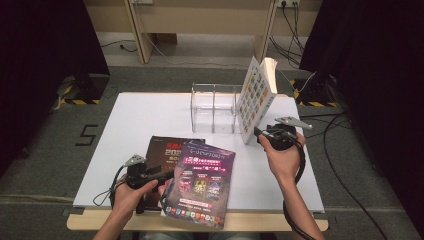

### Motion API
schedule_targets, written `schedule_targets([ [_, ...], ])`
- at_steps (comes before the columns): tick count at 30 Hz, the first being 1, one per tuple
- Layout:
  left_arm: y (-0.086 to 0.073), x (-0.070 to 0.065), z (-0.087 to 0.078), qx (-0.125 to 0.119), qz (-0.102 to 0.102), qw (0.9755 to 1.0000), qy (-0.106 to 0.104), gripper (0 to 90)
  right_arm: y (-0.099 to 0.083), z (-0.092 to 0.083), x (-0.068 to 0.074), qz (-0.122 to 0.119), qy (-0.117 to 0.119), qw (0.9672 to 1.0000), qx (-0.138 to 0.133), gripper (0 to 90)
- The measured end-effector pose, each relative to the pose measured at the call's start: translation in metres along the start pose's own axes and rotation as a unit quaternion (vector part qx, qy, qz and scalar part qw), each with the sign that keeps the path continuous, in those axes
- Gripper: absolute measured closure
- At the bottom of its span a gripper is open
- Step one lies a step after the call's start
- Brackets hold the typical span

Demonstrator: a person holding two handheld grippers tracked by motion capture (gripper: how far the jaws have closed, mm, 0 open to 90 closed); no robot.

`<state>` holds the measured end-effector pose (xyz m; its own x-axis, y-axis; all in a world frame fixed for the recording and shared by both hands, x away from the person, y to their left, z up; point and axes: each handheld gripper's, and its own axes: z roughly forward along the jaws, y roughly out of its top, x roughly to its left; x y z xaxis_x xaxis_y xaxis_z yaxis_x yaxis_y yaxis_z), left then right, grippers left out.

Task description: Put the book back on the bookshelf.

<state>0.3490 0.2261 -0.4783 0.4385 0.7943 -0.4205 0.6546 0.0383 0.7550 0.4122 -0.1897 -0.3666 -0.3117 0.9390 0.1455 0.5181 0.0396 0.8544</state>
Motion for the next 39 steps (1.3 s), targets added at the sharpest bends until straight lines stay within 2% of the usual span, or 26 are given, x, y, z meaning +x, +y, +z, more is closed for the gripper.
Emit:
schedule_targets([
  [13,0.001,-0.002,0.003,0.003,-0.002,1.0000,-0.005,30.2,-0.024,0.011,0.012,-0.002,0.020,0.9993,0.030,49.9],
  [27,0.008,-0.006,0.014,0.010,0.002,0.9999,-0.012,33.1,-0.051,0.030,0.027,0.000,0.042,0.9969,0.067,50.3],
  [33,0.013,-0.008,0.026,0.019,0.002,0.9997,-0.017,35.6,-0.060,0.037,0.033,-0.003,0.052,0.9950,0.086,51.1],
  [39,0.017,-0.010,0.035,0.022,0.002,0.9995,-0.021,38.1,-0.073,0.049,0.039,-0.005,0.064,0.9915,0.113,51.3],
])
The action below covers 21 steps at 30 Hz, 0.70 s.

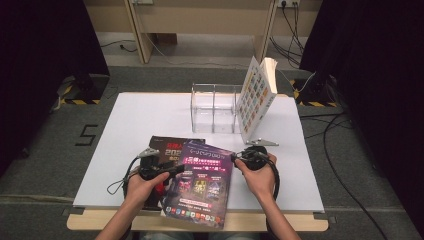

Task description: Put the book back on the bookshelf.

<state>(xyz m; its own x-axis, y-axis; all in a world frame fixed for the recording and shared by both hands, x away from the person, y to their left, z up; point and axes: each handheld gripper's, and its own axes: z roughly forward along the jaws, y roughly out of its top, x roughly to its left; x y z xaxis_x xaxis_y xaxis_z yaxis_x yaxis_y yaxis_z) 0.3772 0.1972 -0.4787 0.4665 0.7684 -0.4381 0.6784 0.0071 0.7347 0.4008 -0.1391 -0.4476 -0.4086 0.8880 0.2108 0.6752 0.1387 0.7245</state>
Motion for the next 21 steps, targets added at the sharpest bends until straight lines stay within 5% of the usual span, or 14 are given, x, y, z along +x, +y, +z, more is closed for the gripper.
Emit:
schedule_targets([
  [21,-0.001,0.000,0.013,0.011,-0.011,0.9999,0.000,38.1,-0.017,0.026,0.010,0.000,0.021,0.9985,0.052,51.1],
])
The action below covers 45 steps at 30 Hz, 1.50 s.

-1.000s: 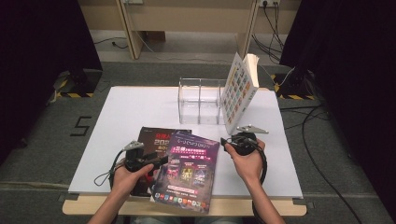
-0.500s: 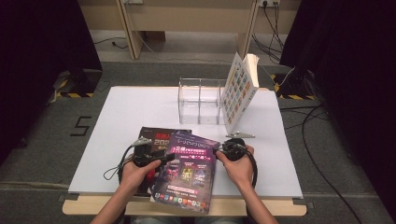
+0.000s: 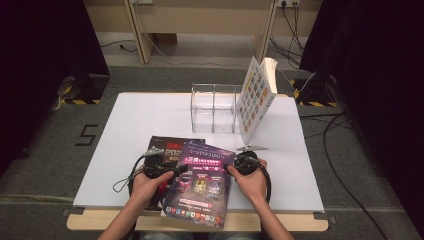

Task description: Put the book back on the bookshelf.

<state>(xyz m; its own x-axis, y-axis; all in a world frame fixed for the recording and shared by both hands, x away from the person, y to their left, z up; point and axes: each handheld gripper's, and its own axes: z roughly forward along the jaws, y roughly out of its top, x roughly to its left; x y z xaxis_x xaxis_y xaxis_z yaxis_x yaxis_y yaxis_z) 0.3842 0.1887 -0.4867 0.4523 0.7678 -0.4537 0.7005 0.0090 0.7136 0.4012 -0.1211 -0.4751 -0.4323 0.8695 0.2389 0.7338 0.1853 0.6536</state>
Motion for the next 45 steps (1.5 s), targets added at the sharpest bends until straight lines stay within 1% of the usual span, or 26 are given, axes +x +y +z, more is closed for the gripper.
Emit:
schedule_targets([
  [6,0.000,0.001,0.000,-0.001,-0.011,0.9999,-0.002,38.1,-0.002,0.002,0.001,0.001,0.003,1.0000,0.003,51.0],
  [13,-0.001,-0.001,-0.001,0.001,-0.012,0.9999,0.004,40.1,-0.002,0.003,0.000,0.007,0.008,0.9999,0.006,50.3],
  [15,-0.001,-0.003,-0.001,0.002,-0.005,0.9999,0.010,40.5,-0.002,0.003,0.000,0.010,0.008,0.9999,0.008,50.2],
  [19,-0.002,-0.004,0.000,0.004,0.004,0.9999,0.015,40.9,-0.003,0.002,0.000,0.011,0.009,0.9999,0.009,50.0],
  [25,-0.002,-0.005,0.000,0.005,0.016,0.9997,0.020,42.1,-0.003,0.002,0.000,0.011,0.010,0.9998,0.010,49.9],
  [27,-0.001,-0.005,-0.001,0.004,0.016,0.9997,0.020,43.2,-0.003,0.002,0.000,0.013,0.009,0.9998,0.012,49.9],
  [28,-0.001,-0.004,-0.002,0.002,0.013,0.9998,0.018,43.9,-0.003,0.002,0.001,0.014,0.010,0.9998,0.013,49.9],
  [30,0.000,-0.004,-0.003,0.001,0.003,0.9998,0.019,46.3,-0.003,0.002,0.000,0.006,0.010,0.9999,0.012,50.0],
  [32,0.000,-0.005,-0.003,0.000,0.011,0.9997,0.022,47.2,-0.004,0.001,0.000,0.008,0.011,0.9998,0.012,50.0],
  [33,0.000,-0.006,-0.004,-0.001,0.011,0.9997,0.024,47.2,-0.004,0.001,0.000,0.008,0.012,0.9998,0.012,50.0],
  [34,0.000,-0.006,-0.004,-0.002,0.009,0.9997,0.023,47.3,-0.004,0.001,0.001,0.010,0.012,0.9998,0.013,49.9],
  [37,0.001,-0.003,-0.005,-0.004,-0.007,0.9998,0.018,49.1,-0.004,0.001,0.001,0.011,0.012,0.9998,0.014,50.0],
  [40,0.003,-0.001,-0.008,-0.010,-0.015,0.9996,0.022,51.4,-0.004,0.000,0.000,0.010,0.012,0.9998,0.012,50.1],
  [43,0.006,0.001,-0.012,-0.015,-0.021,0.9992,0.031,56.4,-0.004,0.000,0.000,0.008,0.012,0.9998,0.012,50.5],
  [44,0.006,0.002,-0.014,-0.016,-0.028,0.9990,0.030,59.5,-0.005,0.000,0.000,0.009,0.013,0.9998,0.013,50.6],
  [45,0.006,0.002,-0.016,-0.015,-0.031,0.9990,0.029,64.4,-0.005,0.000,0.000,0.009,0.012,0.9998,0.012,50.6],
])
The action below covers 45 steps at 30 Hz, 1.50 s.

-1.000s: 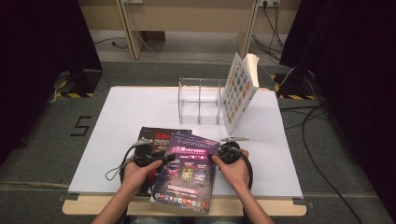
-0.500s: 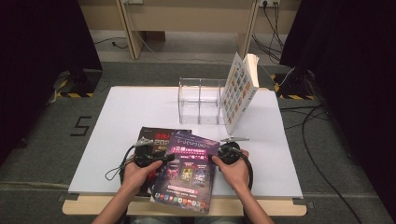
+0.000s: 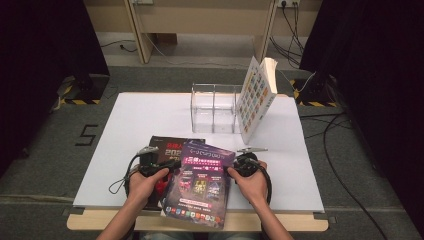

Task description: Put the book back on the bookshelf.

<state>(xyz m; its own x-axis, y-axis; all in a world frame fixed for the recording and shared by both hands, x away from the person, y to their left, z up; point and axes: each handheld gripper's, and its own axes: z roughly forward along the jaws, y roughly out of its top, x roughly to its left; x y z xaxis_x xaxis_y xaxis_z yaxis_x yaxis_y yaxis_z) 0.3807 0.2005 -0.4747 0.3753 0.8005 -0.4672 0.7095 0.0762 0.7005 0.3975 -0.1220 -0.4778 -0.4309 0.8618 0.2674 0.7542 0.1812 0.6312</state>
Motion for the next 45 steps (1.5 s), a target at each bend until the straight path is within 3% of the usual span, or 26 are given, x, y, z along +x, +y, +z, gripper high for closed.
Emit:
schedule_targets([
  [6,-0.001,0.002,-0.005,0.000,0.000,0.9998,0.021,89.0,0.000,0.000,-0.001,-0.001,0.000,1.0000,-0.001,50.8],
  [14,-0.005,0.005,-0.001,0.024,-0.008,0.9994,0.024,89.7,0.000,0.000,-0.001,0.000,0.000,1.0000,0.000,50.9],
  [22,-0.002,0.002,0.000,0.025,-0.004,0.9995,0.016,89.7,0.000,0.000,-0.001,0.004,0.001,1.0000,-0.001,50.8],
  [33,-0.004,0.005,0.005,0.036,-0.001,0.9989,0.030,89.5,0.002,0.001,-0.005,0.008,-0.001,1.0000,-0.001,50.3],
  [45,-0.004,-0.002,0.011,0.042,0.009,0.9987,0.029,89.5,0.005,-0.001,-0.013,0.019,-0.005,0.9998,0.001,49.5],
])
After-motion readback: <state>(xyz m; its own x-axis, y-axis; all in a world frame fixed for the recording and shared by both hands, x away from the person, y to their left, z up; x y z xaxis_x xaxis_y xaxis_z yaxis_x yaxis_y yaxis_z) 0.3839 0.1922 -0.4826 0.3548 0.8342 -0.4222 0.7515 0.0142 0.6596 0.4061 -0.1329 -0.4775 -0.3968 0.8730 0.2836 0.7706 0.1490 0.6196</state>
